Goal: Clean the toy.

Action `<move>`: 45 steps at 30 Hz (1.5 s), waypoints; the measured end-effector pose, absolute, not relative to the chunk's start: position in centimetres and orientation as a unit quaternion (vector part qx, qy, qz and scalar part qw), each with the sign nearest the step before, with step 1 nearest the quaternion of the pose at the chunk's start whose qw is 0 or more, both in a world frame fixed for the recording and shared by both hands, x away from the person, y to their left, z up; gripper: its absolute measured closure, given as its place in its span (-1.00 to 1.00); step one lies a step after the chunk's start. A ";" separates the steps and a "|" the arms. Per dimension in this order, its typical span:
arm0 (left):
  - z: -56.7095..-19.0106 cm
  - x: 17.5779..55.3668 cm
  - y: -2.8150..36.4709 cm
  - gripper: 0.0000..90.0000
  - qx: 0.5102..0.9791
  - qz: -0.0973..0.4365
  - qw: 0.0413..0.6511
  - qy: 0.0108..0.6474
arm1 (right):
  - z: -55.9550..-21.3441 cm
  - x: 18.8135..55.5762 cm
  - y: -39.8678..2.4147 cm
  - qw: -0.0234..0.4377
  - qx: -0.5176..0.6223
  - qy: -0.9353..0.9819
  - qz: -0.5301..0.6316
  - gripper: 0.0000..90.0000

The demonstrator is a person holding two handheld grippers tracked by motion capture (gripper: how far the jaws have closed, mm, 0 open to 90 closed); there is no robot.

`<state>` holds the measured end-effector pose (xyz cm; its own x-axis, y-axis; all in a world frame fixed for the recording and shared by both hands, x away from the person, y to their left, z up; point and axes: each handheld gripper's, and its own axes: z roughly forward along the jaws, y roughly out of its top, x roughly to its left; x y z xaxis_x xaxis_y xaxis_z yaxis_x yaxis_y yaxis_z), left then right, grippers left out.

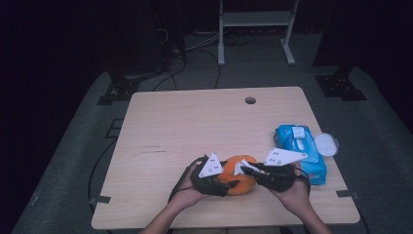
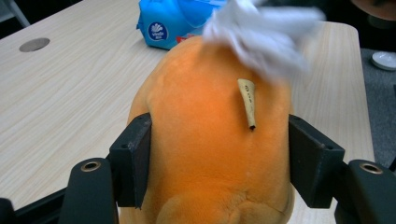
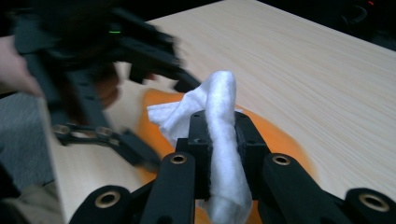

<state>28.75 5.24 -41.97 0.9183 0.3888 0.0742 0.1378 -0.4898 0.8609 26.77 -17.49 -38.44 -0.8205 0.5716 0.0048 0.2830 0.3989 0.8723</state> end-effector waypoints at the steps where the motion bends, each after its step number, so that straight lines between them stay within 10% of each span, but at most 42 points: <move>1: -41.9 28.6 5.3 -0.28 0.854 0.131 0.479 0.152 | -38.4 26.5 -17.0 0.159 0.251 0.828 0.477 0.75; 15: -44.5 30.3 5.8 -0.92 0.838 0.106 0.509 0.164 | -40.3 28.8 -19.7 0.129 0.310 0.813 0.476 0.74; 23: -41.4 29.2 6.3 -0.49 0.840 0.090 0.512 0.153 | -39.9 28.8 -19.7 0.131 0.312 0.807 0.485 0.74; 45: -42.0 29.8 6.1 -0.89 0.827 0.107 0.518 0.188 | -40.0 28.0 -18.5 0.113 0.297 0.801 0.507 0.74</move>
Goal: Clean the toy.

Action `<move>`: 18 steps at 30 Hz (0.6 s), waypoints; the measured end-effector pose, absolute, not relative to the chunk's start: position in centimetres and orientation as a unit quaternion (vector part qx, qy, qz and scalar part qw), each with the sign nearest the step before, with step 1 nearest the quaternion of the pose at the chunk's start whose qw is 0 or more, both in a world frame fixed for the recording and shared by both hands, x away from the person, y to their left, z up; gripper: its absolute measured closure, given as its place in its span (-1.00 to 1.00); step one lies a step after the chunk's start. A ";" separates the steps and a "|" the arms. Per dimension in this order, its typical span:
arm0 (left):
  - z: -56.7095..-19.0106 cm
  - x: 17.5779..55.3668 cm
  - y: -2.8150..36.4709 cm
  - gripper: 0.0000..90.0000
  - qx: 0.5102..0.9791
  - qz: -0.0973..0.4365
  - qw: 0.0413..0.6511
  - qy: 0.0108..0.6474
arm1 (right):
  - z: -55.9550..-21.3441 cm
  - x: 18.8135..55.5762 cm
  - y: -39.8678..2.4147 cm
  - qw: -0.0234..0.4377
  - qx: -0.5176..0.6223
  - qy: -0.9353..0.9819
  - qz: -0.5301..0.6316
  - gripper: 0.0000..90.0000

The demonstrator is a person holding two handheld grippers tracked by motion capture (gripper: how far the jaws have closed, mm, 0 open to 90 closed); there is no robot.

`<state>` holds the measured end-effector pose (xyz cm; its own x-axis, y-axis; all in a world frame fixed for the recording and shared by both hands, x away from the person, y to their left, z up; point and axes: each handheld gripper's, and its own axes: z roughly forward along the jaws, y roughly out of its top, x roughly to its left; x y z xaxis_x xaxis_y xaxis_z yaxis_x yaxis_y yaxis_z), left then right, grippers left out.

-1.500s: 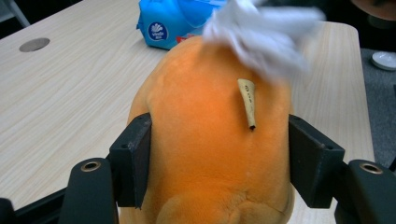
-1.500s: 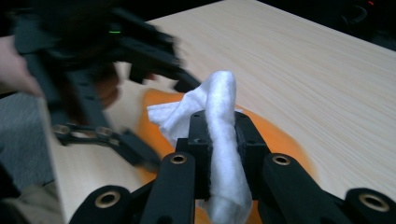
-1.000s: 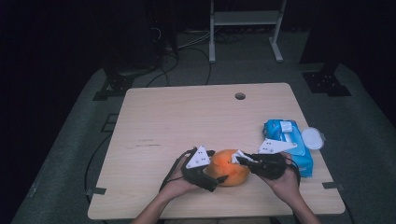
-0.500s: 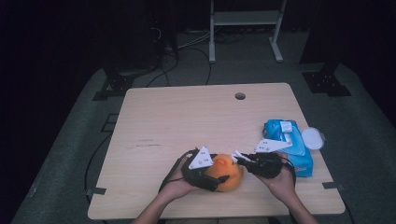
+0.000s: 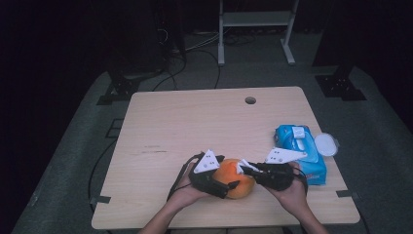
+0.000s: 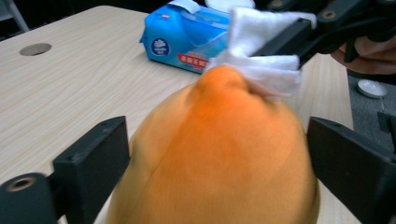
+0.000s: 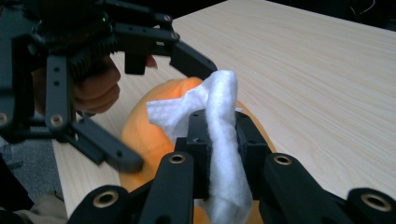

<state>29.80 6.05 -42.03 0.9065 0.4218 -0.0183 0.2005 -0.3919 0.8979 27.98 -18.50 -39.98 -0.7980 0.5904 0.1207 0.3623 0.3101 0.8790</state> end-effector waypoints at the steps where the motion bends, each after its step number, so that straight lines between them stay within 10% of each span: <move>1: -42.2 29.9 6.0 -0.89 0.829 0.101 0.517 0.189 | -40.1 28.0 -18.6 0.111 0.298 0.801 0.506 0.74; 18: -43.5 31.4 7.8 -0.91 0.821 0.051 0.535 0.194 | -40.6 29.1 -20.5 0.118 0.331 0.792 0.500 0.74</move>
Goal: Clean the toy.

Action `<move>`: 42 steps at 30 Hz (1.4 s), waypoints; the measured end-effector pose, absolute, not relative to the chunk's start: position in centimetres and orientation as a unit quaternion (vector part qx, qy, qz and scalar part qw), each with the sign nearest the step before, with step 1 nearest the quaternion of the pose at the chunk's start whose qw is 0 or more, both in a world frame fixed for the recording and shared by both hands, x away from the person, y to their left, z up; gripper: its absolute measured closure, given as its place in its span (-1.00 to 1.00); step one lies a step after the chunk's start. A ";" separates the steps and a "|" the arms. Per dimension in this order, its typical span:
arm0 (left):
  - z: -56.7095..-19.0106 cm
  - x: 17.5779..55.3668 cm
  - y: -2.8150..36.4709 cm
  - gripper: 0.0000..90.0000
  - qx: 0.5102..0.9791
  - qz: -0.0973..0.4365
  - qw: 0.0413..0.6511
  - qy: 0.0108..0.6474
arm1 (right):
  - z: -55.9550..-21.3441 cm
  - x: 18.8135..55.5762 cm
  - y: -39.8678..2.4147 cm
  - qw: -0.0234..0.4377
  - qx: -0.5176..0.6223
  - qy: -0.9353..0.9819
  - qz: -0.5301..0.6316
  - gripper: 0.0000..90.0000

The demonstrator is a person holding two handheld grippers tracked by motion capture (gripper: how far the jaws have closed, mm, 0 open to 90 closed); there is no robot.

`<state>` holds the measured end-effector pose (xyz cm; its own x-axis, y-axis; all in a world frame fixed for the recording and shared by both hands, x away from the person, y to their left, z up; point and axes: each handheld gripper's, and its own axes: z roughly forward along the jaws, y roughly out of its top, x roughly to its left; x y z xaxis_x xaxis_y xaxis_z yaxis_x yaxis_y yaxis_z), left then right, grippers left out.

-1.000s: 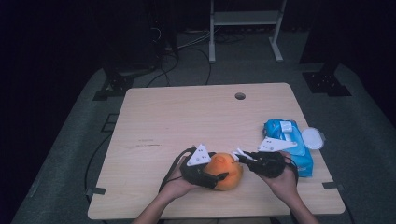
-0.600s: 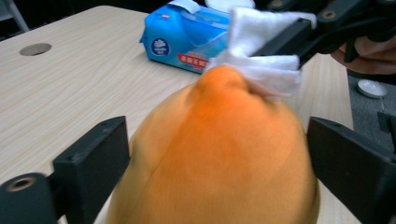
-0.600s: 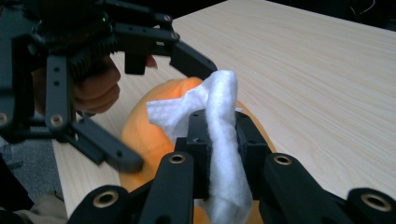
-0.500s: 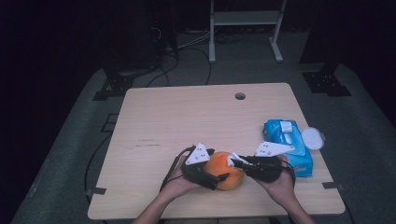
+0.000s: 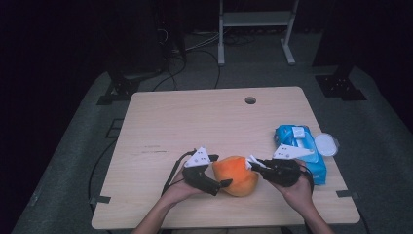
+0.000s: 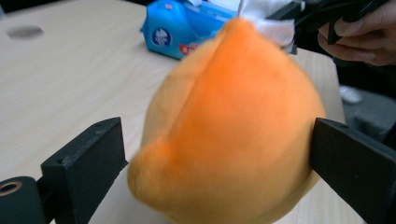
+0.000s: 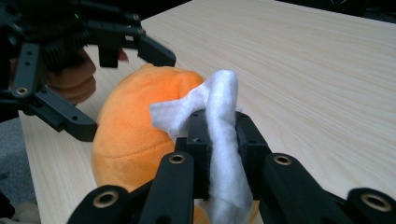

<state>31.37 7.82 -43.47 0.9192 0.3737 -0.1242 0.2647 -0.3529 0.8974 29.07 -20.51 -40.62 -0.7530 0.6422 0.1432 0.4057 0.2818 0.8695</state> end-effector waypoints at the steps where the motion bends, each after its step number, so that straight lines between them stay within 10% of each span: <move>1: -43.6 31.3 7.6 -0.91 0.820 0.050 0.536 0.193 | -40.6 29.1 -20.5 0.118 0.332 0.791 0.500 0.74; 13: -44.6 31.1 6.7 -0.93 0.833 0.025 0.521 0.187 | -40.6 29.3 -21.2 0.123 0.344 0.788 0.496 0.73; 19: -41.4 30.0 7.1 -0.49 0.835 0.053 0.521 0.170 | -39.8 28.9 -21.3 0.129 0.339 0.777 0.515 0.76; 42: -42.6 30.5 6.7 -0.52 0.821 0.066 0.507 0.253 | -39.4 27.7 -18.4 0.152 0.300 0.792 0.510 0.76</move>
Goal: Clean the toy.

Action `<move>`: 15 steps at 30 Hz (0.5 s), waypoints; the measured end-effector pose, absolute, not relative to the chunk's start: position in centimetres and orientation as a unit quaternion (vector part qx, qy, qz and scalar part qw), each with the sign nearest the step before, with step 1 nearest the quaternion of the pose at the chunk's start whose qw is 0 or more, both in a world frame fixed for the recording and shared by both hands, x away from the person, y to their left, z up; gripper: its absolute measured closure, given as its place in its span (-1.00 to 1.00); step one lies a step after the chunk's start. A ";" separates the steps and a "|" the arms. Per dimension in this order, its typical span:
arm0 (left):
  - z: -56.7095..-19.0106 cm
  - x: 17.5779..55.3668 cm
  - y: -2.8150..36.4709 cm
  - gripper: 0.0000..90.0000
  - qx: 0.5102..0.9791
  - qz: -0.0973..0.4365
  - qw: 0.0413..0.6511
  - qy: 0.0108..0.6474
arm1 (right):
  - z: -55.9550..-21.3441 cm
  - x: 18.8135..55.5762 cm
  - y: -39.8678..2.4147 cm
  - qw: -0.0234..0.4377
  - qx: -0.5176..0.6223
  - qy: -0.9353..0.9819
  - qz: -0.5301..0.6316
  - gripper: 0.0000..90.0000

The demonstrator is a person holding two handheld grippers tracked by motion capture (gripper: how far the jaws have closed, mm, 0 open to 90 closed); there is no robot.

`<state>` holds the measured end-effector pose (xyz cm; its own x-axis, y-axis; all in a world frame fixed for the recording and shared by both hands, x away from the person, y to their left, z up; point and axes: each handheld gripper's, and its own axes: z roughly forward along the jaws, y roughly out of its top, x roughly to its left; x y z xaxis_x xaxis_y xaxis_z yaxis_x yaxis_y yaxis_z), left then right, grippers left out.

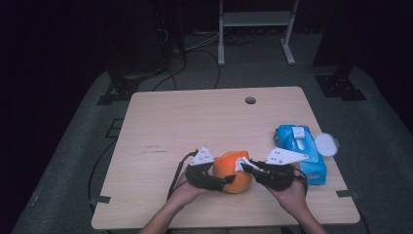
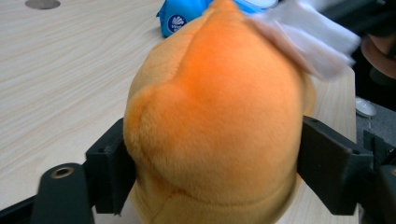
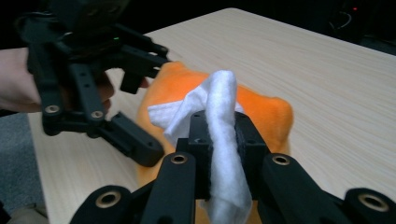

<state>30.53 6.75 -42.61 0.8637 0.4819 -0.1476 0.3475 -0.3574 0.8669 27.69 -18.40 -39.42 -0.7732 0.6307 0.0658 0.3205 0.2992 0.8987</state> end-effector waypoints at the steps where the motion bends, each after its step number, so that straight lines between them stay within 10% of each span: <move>1: -42.6 30.4 6.7 -0.53 0.824 0.068 0.508 0.242 | -39.5 27.9 -18.7 0.156 0.304 0.791 0.508 0.76; 15: -43.1 30.1 6.5 -0.47 0.829 0.091 0.507 0.219 | -39.6 27.2 -18.5 0.134 0.294 0.791 0.519 0.76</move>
